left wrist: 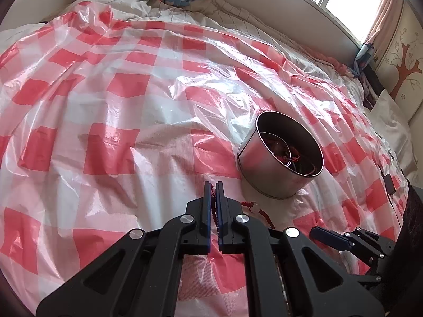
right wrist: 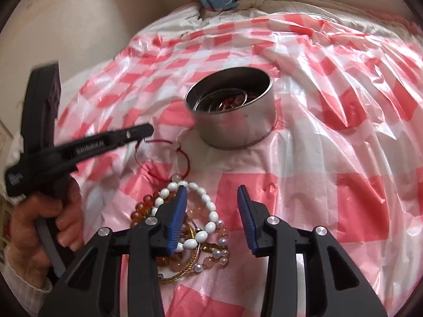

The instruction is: Organize jewelry

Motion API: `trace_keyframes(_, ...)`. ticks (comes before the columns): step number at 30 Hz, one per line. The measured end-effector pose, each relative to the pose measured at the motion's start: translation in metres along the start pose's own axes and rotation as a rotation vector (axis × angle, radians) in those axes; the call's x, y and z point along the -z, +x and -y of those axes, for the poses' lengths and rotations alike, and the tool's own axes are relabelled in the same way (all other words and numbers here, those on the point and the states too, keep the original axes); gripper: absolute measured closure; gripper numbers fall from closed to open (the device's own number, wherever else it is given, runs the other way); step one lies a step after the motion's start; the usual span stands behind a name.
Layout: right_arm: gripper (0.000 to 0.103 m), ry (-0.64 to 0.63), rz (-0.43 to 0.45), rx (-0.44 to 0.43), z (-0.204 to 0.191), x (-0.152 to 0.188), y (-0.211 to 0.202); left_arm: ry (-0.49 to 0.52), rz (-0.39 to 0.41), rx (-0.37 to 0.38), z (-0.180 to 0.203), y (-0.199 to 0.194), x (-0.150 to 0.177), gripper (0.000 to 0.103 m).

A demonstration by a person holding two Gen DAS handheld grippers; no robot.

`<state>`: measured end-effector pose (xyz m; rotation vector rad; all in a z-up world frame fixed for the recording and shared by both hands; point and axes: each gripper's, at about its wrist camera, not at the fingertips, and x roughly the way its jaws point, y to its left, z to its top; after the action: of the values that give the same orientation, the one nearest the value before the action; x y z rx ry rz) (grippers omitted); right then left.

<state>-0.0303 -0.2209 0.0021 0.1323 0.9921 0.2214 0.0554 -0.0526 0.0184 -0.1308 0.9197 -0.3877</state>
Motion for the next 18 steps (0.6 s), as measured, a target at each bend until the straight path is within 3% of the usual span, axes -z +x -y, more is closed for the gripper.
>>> trace_keyframes(3,0.077,-0.108,0.002,0.126,-0.015,0.003,0.002,0.002,-0.004,0.0,0.0,0.0,0.0,0.099)
trace_keyframes(5,0.095,-0.098,0.006,0.155,-0.01,0.004,0.001,0.001,-0.009,0.0,0.001,0.0,0.0,0.099)
trace_keyframes(10,0.095,0.051,0.064,0.114,0.022,0.003,-0.016,0.006,-0.027,-0.002,0.001,0.003,0.0,0.099)
trace_keyframes(13,0.095,0.099,0.072,0.113,0.033,0.002,-0.019,0.01,-0.046,-0.008,0.002,0.007,0.002,0.093)
trace_keyframes(15,0.093,0.11,0.045,0.112,0.034,0.0,-0.014,0.014,-0.056,-0.016,0.003,0.009,0.003,0.088)
trace_keyframes(17,0.061,0.099,0.02,0.118,0.031,0.0,-0.006,0.024,-0.062,-0.023,0.004,0.011,0.004,0.087)
trace_keyframes(18,0.06,0.084,0.012,0.13,0.028,0.001,-0.004,0.032,-0.062,-0.028,0.005,0.012,0.004,0.087)
